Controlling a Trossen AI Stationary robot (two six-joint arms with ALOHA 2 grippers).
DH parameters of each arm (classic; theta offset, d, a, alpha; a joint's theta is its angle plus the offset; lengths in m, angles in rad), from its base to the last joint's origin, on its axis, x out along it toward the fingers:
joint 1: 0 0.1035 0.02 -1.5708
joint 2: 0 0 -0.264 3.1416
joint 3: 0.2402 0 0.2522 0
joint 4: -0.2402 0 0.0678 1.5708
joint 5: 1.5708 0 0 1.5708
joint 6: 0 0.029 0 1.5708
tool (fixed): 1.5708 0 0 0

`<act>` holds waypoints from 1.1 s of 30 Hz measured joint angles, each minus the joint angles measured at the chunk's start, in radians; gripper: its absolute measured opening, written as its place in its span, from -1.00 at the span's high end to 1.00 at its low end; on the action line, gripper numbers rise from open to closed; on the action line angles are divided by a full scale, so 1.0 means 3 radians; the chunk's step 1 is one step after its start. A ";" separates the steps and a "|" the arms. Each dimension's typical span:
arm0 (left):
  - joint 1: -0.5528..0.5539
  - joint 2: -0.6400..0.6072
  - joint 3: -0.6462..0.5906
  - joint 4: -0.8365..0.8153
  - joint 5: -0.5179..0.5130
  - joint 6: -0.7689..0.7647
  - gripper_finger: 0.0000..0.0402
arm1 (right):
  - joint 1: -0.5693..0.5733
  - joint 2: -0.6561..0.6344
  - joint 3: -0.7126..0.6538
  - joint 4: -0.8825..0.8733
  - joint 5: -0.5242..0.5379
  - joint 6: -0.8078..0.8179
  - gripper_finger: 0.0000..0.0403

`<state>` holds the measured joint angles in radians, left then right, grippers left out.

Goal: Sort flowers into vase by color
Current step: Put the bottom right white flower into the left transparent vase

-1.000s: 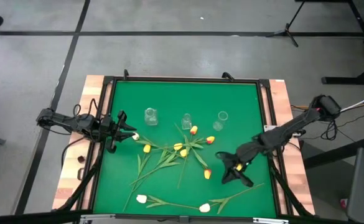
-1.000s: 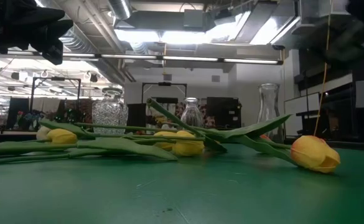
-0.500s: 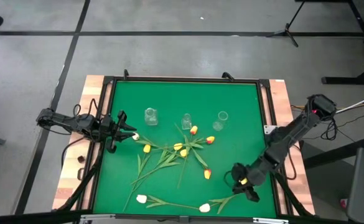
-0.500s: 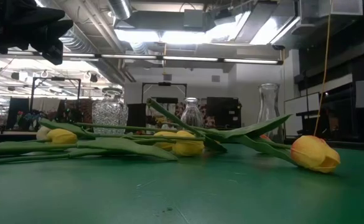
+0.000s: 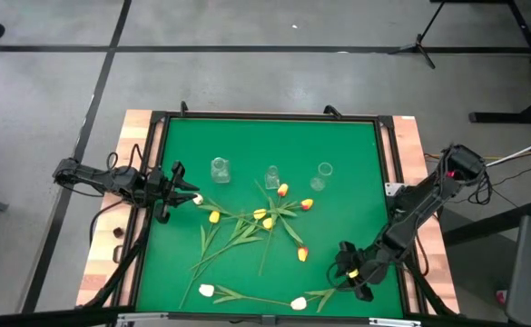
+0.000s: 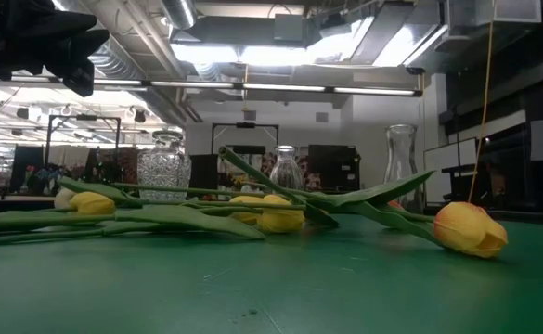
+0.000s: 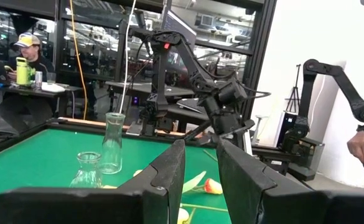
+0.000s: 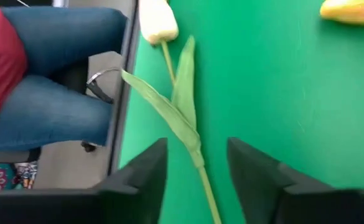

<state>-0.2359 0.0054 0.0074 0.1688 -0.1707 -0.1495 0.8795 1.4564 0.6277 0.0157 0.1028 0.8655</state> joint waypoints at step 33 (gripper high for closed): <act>0.0000 0.0000 0.0000 0.0018 0.0015 -0.0120 0.54 | 0.0167 0.0615 0.0128 0.0703 0.0430 -0.0270 -0.22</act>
<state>-0.2359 0.0055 0.0074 0.1741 -0.1662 -0.1856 0.9297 1.6409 0.6660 0.2265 0.2319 0.7846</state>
